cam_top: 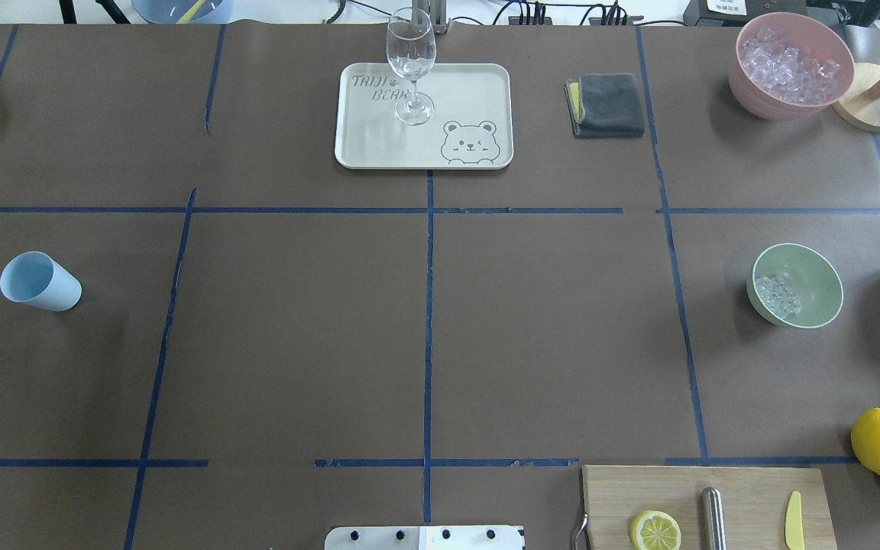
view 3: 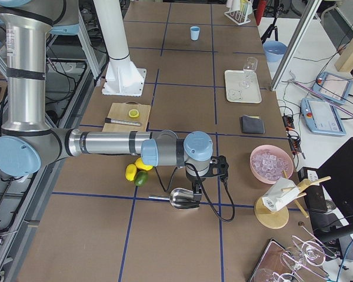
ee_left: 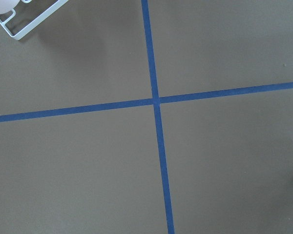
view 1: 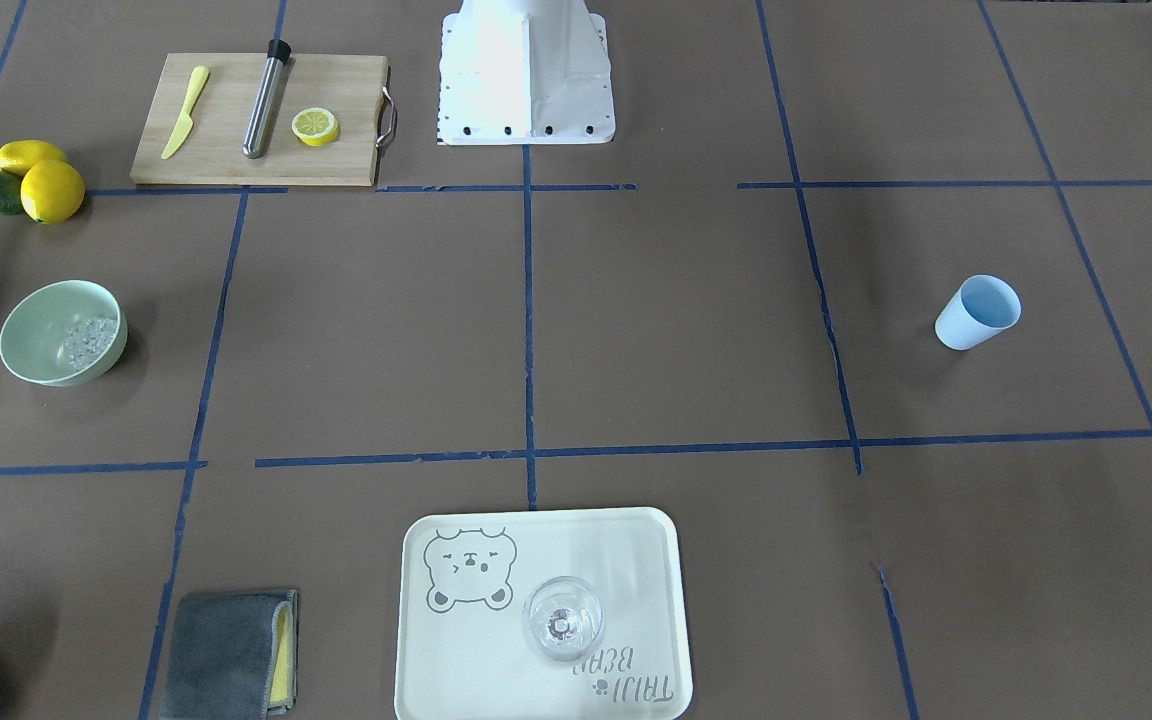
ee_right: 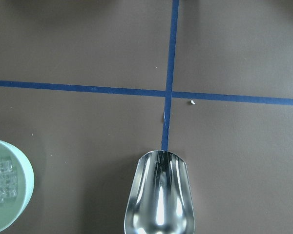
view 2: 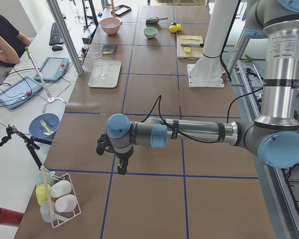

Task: Pour ice into bowl

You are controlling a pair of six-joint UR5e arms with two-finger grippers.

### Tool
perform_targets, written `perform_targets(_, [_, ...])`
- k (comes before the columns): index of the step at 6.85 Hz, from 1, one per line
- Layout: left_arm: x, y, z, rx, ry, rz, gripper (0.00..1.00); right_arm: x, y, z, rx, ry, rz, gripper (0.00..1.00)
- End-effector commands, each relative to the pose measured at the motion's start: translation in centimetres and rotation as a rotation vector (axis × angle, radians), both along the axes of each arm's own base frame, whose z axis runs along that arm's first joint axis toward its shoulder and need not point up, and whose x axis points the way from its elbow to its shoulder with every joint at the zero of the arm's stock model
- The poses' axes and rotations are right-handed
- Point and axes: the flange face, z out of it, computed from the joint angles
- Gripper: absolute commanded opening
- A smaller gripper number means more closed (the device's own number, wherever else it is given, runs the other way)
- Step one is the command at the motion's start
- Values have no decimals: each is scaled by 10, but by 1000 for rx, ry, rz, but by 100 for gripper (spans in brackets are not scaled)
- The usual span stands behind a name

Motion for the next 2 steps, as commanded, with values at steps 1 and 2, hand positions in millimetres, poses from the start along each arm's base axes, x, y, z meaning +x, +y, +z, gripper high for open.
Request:
perform_targets(1, [0, 0, 1, -2, 0, 0, 100, 1, 0, -1, 1, 0, 2, 100])
perform_targets(2, [0, 0, 1, -2, 0, 0, 100, 0, -1, -2, 3, -2, 3, 100])
